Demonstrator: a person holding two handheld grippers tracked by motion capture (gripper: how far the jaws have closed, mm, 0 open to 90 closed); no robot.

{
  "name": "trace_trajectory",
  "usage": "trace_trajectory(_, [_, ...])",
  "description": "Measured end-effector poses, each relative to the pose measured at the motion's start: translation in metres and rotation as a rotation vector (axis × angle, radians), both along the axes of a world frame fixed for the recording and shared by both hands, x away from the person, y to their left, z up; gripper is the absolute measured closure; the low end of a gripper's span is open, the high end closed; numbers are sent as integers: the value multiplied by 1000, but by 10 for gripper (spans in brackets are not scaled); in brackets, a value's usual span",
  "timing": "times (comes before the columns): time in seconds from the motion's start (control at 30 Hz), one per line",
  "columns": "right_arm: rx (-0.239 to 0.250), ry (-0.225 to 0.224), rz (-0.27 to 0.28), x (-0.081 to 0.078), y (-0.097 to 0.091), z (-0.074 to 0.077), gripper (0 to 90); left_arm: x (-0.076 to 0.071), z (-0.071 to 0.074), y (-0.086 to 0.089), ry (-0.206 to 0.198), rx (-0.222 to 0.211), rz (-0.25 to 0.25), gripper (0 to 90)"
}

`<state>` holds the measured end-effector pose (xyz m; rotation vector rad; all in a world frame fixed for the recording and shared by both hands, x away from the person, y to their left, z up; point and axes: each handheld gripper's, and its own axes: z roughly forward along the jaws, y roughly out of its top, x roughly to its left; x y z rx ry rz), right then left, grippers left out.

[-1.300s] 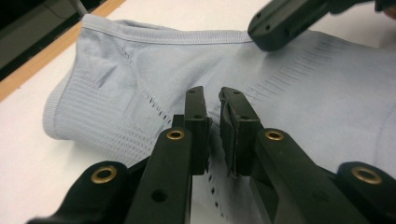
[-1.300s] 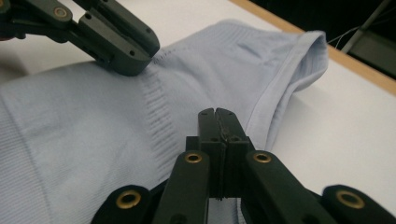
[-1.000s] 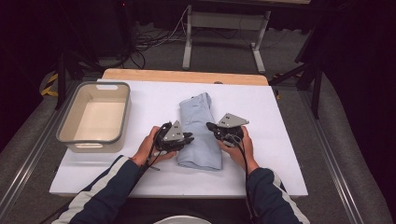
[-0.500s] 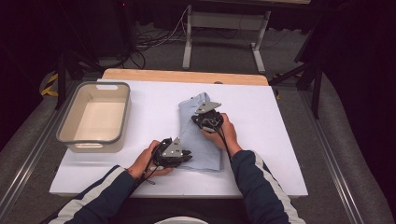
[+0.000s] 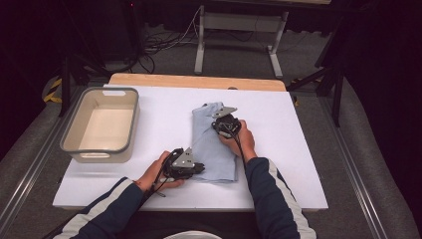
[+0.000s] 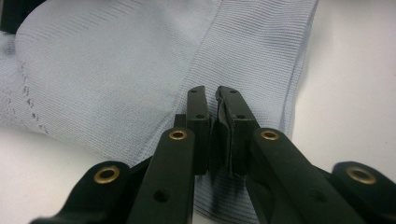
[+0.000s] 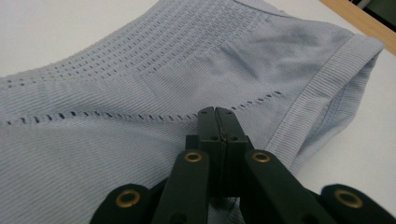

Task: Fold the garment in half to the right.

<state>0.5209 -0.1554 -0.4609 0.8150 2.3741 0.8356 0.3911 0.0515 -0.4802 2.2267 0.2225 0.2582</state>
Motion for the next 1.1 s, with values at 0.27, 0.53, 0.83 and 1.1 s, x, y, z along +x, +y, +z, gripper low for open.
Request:
trace_trajectory(0.27, [-4,-46,-40,-1,-4,1,900,0,0,0,-3,2,1,837])
trace_trajectory(0.53, [106,-131,-59,-19,-28,27,900,0,0,0,2,-1,0,838])
trace_trajectory(0.83, [161,-144,60,-64,-31,34,900,1,0,0,11,3,-2,837])
trace_trajectory(1.1, [66,-83,31,-68,-40,5,900,0,0,0,0,9,-2,839])
